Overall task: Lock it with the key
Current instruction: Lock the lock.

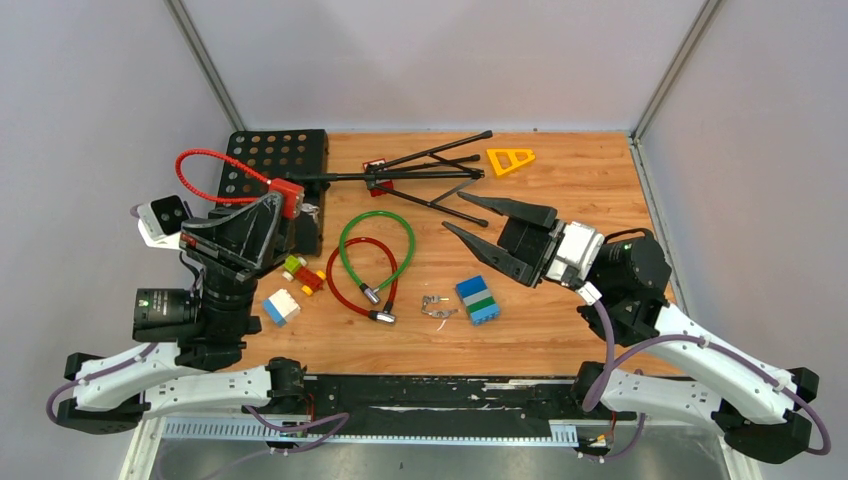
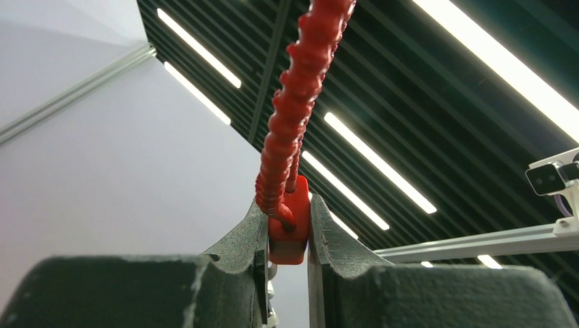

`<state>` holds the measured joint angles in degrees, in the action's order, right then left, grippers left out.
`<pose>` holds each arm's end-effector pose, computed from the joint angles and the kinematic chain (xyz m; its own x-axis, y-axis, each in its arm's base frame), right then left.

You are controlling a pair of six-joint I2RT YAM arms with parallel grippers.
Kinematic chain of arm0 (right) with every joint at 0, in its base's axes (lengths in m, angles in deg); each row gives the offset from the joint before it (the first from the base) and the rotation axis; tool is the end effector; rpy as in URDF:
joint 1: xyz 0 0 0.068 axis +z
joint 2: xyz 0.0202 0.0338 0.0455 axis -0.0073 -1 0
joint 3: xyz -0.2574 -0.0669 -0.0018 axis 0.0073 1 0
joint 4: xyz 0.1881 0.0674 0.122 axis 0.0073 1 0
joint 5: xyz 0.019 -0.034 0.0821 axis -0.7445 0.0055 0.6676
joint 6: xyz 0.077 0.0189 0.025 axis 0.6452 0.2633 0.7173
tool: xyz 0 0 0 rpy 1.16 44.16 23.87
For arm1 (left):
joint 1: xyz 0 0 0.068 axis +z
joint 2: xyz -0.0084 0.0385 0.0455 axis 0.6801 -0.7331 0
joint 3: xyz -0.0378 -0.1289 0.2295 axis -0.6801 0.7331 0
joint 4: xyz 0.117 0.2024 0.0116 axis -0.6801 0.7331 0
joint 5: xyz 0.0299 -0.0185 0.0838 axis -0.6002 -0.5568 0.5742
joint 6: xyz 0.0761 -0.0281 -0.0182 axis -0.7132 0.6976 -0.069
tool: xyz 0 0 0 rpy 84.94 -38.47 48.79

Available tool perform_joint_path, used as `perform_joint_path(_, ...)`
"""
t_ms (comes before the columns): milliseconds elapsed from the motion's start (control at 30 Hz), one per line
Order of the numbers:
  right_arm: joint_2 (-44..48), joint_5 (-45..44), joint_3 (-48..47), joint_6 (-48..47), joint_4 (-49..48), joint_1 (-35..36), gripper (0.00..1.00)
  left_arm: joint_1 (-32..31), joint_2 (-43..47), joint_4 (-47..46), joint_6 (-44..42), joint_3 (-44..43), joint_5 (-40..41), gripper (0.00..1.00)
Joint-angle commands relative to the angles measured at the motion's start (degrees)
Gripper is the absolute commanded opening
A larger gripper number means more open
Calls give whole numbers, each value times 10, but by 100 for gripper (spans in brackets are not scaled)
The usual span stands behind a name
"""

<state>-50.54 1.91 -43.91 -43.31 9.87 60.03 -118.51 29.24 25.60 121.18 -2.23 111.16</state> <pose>0.0710 0.1644 0.4853 0.6489 0.2954 -0.7012 -0.7455 0.4312 -0.5083 0.0457 -0.0499 0.5055 -0.4565 -0.8885 -0.0477 0.7123 -0.3328 -0.6179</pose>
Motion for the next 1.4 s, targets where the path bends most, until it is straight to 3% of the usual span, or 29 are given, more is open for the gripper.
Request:
perform_joint_path(0, 4, -4, 2, -17, -5, 4, 42, 2, -7, -18, 9, -22, -18, 0)
perform_joint_path(300, 3, -3, 0, -38, 4, 4, 43, 2, -13, -23, -4, -32, -49, 0)
perform_joint_path(1100, -10, 9, -12, -58, 23, 4, 45, 2, -46, -81, -29, -81, -285, 0)
perform_joint_path(1367, -11, 9, -13, -60, 25, 4, 45, 2, -45, -74, -43, -82, -293, 0)
